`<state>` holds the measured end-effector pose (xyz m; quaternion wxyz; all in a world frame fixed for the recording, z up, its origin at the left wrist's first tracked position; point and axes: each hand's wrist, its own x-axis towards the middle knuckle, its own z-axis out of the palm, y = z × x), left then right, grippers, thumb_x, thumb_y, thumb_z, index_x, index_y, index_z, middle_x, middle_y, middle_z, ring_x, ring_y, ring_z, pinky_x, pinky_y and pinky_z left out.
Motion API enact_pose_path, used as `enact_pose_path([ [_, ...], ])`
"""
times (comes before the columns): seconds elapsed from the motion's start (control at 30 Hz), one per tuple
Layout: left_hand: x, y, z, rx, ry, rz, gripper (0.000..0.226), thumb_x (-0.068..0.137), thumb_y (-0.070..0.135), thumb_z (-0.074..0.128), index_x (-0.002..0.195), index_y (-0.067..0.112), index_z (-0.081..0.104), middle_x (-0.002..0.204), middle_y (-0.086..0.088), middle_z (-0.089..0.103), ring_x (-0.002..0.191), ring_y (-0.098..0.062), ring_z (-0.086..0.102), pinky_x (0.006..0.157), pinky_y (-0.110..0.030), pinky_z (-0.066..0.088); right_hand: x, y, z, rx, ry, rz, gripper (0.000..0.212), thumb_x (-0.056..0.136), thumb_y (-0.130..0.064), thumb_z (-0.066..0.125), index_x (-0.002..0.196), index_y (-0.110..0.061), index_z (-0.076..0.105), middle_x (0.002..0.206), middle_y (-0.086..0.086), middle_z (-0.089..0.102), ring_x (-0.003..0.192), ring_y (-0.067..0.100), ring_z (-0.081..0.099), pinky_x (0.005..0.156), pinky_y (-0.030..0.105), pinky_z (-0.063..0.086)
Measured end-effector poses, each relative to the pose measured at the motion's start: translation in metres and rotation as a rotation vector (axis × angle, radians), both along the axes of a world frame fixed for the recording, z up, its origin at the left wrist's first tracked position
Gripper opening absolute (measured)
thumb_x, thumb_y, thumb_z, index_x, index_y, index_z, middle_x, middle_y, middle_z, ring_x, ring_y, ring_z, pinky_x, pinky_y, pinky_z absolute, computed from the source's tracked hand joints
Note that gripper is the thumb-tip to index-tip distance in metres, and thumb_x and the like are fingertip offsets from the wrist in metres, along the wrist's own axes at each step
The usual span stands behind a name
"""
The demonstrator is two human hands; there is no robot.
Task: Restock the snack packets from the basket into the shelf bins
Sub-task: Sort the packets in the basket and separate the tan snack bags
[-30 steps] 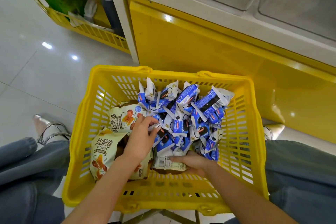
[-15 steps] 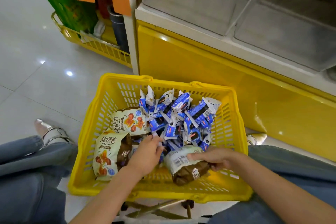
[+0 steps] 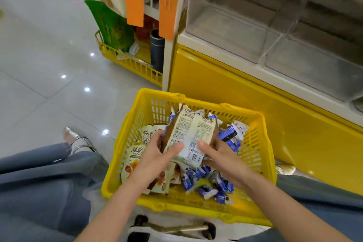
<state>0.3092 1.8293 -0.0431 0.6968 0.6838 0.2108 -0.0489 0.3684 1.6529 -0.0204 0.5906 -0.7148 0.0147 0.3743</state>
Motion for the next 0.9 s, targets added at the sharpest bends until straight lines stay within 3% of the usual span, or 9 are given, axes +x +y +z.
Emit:
enact_pose_path([
  [0.13, 0.005, 0.030, 0.003, 0.364, -0.120, 0.007, 0.044, 0.085, 0.041, 0.060, 0.124, 0.026, 0.046, 0.115, 0.016, 0.055, 0.103, -0.001, 0.055, 0.084, -0.021, 0.046, 0.011, 0.041, 0.002, -0.015, -0.108, -0.012, 0.044, 0.081, -0.039, 0.067, 0.122, -0.031, 0.053, 0.114, -0.017, 0.064, 0.101, -0.001, 0.063, 0.075, 0.012, 0.052],
  [0.27, 0.010, 0.077, -0.017, 0.863, -0.053, 0.186, 0.043, 0.094, 0.024, 0.049, 0.133, 0.006, 0.042, 0.126, -0.013, 0.046, 0.118, -0.027, 0.044, 0.100, -0.040, 0.034, 0.041, 0.082, -0.014, -0.190, -0.162, -0.055, 0.057, 0.086, -0.039, 0.063, 0.134, -0.014, 0.043, 0.132, -0.001, 0.054, 0.123, 0.019, 0.051, 0.103, 0.035, 0.041],
  [0.33, 0.010, 0.091, -0.032, 0.807, 0.122, 0.159, 0.040, 0.097, 0.025, 0.043, 0.132, 0.005, 0.041, 0.121, -0.016, 0.053, 0.115, -0.032, 0.049, 0.096, -0.042, 0.037, 0.049, 0.102, -0.027, -0.257, -0.160, -0.018, 0.055, 0.088, -0.039, 0.060, 0.132, -0.010, 0.043, 0.131, 0.003, 0.054, 0.122, 0.023, 0.051, 0.101, 0.034, 0.041],
  [0.4, 0.007, 0.091, -0.044, 0.699, 0.227, 0.056, 0.031, 0.099, 0.031, 0.035, 0.121, 0.011, 0.044, 0.095, -0.006, 0.060, 0.091, -0.027, 0.060, 0.071, -0.037, 0.046, 0.055, 0.116, -0.040, -0.305, -0.150, 0.037, 0.052, 0.090, -0.039, 0.058, 0.128, -0.006, 0.047, 0.127, 0.008, 0.057, 0.118, 0.028, 0.054, 0.097, 0.035, 0.045],
  [0.5, 0.003, 0.089, -0.057, 0.632, 0.212, 0.060, 0.020, 0.099, 0.036, 0.031, 0.103, 0.018, 0.039, 0.074, 0.003, 0.052, 0.065, -0.010, 0.053, 0.049, -0.025, 0.033, 0.061, 0.130, -0.058, -0.423, -0.146, 0.120, 0.054, 0.094, -0.040, 0.050, 0.124, 0.004, 0.052, 0.121, 0.024, 0.060, 0.103, 0.036, 0.060, 0.090, 0.042, 0.050],
  [0.67, 0.006, 0.088, -0.056, 0.708, 0.269, 0.079, 0.021, 0.098, 0.038, 0.032, 0.104, 0.019, 0.038, 0.078, 0.002, 0.055, 0.065, -0.010, 0.054, 0.049, -0.023, 0.034, 0.059, 0.132, -0.071, -0.604, -0.323, 0.249, 0.052, 0.098, -0.040, 0.040, 0.129, 0.001, 0.040, 0.119, 0.018, 0.059, 0.102, 0.031, 0.059, 0.069, 0.031, 0.043],
  [0.73, 0.006, 0.085, -0.049, 0.852, 0.269, 0.157, 0.024, 0.097, 0.030, 0.041, 0.113, 0.013, 0.045, 0.094, -0.003, 0.056, 0.080, -0.016, 0.054, 0.064, -0.027, 0.041, 0.047, 0.120, -0.070, -0.605, -0.389, 0.245, 0.049, 0.099, -0.039, 0.038, 0.134, -0.004, 0.033, 0.120, 0.013, 0.060, 0.101, 0.026, 0.061, 0.070, 0.030, 0.045],
  [0.8, 0.008, 0.080, -0.037, 1.017, 0.150, 0.256, 0.026, 0.092, 0.017, 0.051, 0.117, 0.010, 0.050, 0.106, -0.007, 0.053, 0.096, -0.021, 0.049, 0.081, -0.034, 0.040, 0.034, 0.098, -0.064, -0.538, -0.525, 0.191, 0.044, 0.098, -0.035, 0.041, 0.135, -0.014, 0.034, 0.123, 0.001, 0.058, 0.099, 0.010, 0.060, 0.073, 0.020, 0.045],
  [0.9, 0.024, 0.058, -0.020, 0.903, -0.093, 0.260, 0.023, 0.090, 0.014, 0.053, 0.113, 0.016, 0.052, 0.105, 0.000, 0.051, 0.095, -0.014, 0.048, 0.080, -0.027, 0.040, 0.037, 0.045, -0.055, -0.561, -0.835, -0.038, 0.040, 0.093, -0.032, 0.050, 0.128, -0.014, 0.044, 0.117, -0.003, 0.053, 0.104, 0.007, 0.052, 0.083, 0.018, 0.040],
])
